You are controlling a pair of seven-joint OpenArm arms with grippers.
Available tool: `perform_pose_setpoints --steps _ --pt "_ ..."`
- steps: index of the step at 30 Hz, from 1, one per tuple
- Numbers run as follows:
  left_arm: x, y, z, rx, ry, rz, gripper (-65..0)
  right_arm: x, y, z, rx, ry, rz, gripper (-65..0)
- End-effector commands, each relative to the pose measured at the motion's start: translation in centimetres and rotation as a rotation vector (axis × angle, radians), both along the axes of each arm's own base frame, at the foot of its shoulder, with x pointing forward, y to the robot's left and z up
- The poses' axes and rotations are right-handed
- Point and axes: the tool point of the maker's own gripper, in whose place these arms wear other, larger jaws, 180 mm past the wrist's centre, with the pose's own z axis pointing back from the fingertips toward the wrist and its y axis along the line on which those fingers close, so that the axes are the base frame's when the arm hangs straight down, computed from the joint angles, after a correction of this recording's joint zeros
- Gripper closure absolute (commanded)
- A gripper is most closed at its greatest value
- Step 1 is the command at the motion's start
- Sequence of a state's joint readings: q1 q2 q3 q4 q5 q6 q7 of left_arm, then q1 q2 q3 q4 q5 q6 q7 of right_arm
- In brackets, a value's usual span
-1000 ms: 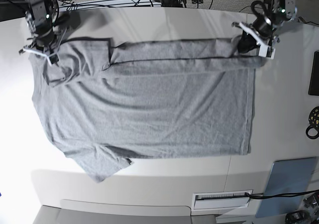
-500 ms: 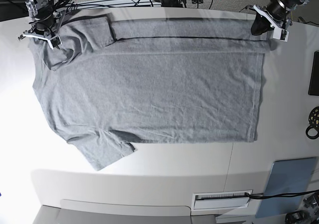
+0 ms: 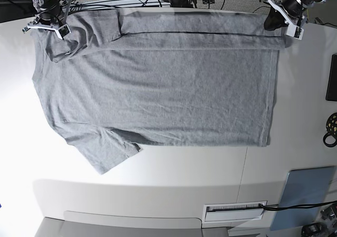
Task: Fold the T-shirt properly
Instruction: 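Move both grippers to the hem corners of the shirt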
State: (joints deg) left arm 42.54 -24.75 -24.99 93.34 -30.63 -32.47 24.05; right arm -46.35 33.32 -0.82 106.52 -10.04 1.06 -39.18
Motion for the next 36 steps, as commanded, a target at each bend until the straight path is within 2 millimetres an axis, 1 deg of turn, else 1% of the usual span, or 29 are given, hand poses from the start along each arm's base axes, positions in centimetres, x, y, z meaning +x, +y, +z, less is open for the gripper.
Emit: perform_pose_setpoints --steps 1,5,9,13,16,17,20,22,24,26,28,30,31,33,36 --pt "-3.1 1.5 -1.5 0.098 0.142 -0.044 0.0 -0.1 -0.4 0.4 -0.021 0.008 -0.002 0.0" --pt "-2.5 2.3 -0.9 0.119 0.129 -0.065 0.0 0.1 -0.9 0.7 -0.053 -0.003 0.005 0.0" --pt "-1.6 2.5 -0.1 0.128 0.103 -0.086 0.0 0.6 -1.2 1.2 -0.085 -0.027 0.023 0.0" --pt "0.2 1.7 1.8 0.111 0.037 -0.113 0.0 1.6 -1.6 2.2 -0.105 -0.088 0.017 0.0" --pt "2.0 0.6 3.8 0.094 -0.033 -0.147 0.0 3.0 -2.3 4.1 -0.124 -0.164 -0.011 0.0" --pt "2.6 0.2 4.6 0.086 -0.057 -0.158 -1.5 3.5 -2.5 5.0 -0.132 -0.194 -0.019 0.0" --pt "4.2 -0.8 6.7 0.073 -0.124 -0.199 -12.2 5.2 -3.3 7.6 -0.154 -0.279 -0.027 0.0" --pt "5.7 -0.7 7.8 0.078 -0.167 -0.186 -19.6 6.3 -3.7 9.1 -0.166 -0.328 -0.018 0.0" --pt "7.8 0.2 8.6 0.104 -0.211 -0.126 -25.5 7.3 -4.1 9.9 -0.168 -0.340 -0.002 -1.0" --pt "10.0 1.2 9.6 0.130 -0.261 -0.064 -29.0 8.4 -3.9 10.1 -0.149 -0.335 0.025 -9.2" --pt "12.2 1.5 10.8 0.136 -0.320 -0.045 -29.6 9.7 -3.2 10.4 -0.097 -0.354 0.044 -17.5" --pt "14.3 1.5 12.2 0.139 -0.381 -0.037 -29.6 11.3 -2.2 11.0 -0.013 -0.411 0.039 -23.0" --pt "15.2 1.8 12.7 0.153 -0.406 -0.032 -29.6 12.2 -1.6 11.4 0.039 -0.447 0.032 -24.4" --pt "17.0 2.5 13.3 0.178 -0.437 -0.015 -29.6 13.8 -0.8 12.2 0.133 -0.506 0.004 -24.9" --pt "19.6 3.6 13.5 0.161 -0.456 0.042 -29.6 15.8 -0.3 13.3 0.220 -0.563 -0.057 -24.9"
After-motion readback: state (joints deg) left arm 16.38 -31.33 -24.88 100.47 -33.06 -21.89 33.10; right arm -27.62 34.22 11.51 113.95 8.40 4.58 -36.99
